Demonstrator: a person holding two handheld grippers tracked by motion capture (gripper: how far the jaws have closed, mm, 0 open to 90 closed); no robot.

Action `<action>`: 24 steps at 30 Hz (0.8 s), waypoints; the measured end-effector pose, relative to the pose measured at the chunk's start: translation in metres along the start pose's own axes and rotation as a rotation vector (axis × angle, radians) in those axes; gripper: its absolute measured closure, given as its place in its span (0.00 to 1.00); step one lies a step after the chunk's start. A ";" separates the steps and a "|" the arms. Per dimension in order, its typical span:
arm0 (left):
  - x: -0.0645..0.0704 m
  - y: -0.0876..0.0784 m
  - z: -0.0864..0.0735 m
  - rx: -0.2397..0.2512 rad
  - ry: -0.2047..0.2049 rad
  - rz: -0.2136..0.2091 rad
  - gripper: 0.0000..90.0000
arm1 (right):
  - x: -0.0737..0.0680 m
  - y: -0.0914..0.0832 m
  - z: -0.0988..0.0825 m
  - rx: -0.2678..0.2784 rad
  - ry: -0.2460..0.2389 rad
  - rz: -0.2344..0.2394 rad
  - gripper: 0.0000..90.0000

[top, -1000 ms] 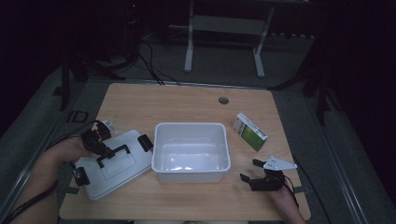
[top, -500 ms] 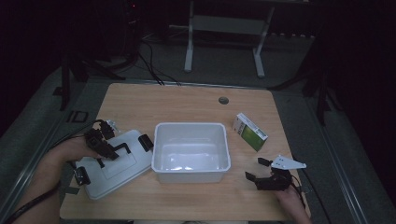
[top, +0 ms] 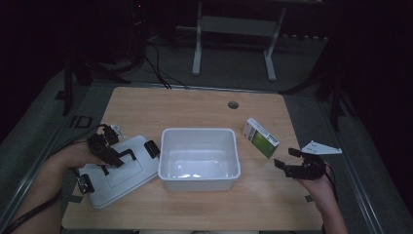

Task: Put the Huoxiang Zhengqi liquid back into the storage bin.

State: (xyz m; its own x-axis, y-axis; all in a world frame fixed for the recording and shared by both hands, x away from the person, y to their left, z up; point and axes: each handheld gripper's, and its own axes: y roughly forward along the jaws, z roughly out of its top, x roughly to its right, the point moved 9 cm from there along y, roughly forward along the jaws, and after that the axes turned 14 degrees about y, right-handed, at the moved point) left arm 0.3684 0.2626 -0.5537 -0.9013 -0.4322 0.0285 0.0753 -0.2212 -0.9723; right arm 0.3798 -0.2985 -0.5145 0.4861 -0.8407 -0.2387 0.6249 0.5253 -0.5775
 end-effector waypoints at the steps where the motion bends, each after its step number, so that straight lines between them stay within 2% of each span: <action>1: 0.000 -0.001 0.000 0.000 -0.001 -0.004 0.55 | 0.003 0.001 0.003 -0.004 0.000 -0.010 0.26; 6: 0.000 -0.004 -0.001 0.006 0.007 0.009 0.55 | 0.015 0.010 0.023 -0.056 -0.003 -0.037 0.31; 8: 0.001 -0.004 -0.002 0.008 0.005 -0.003 0.55 | 0.018 0.013 0.028 -0.069 -0.005 -0.048 0.33; 14: 0.002 -0.003 -0.003 0.002 0.004 -0.012 0.55 | 0.024 0.026 0.046 -0.112 0.005 -0.042 0.33; 19: 0.002 -0.002 -0.005 -0.005 0.003 -0.012 0.55 | 0.027 0.034 0.055 -0.135 -0.011 -0.040 0.35; 24: 0.002 -0.003 -0.004 0.003 0.006 -0.014 0.55 | 0.031 0.047 0.062 -0.201 -0.017 -0.048 0.36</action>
State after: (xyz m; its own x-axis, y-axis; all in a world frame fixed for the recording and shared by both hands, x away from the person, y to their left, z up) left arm 0.3643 0.2658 -0.5521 -0.9050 -0.4234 0.0411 0.0633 -0.2297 -0.9712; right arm 0.4627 -0.2917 -0.5008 0.4699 -0.8608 -0.1954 0.5139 0.4468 -0.7323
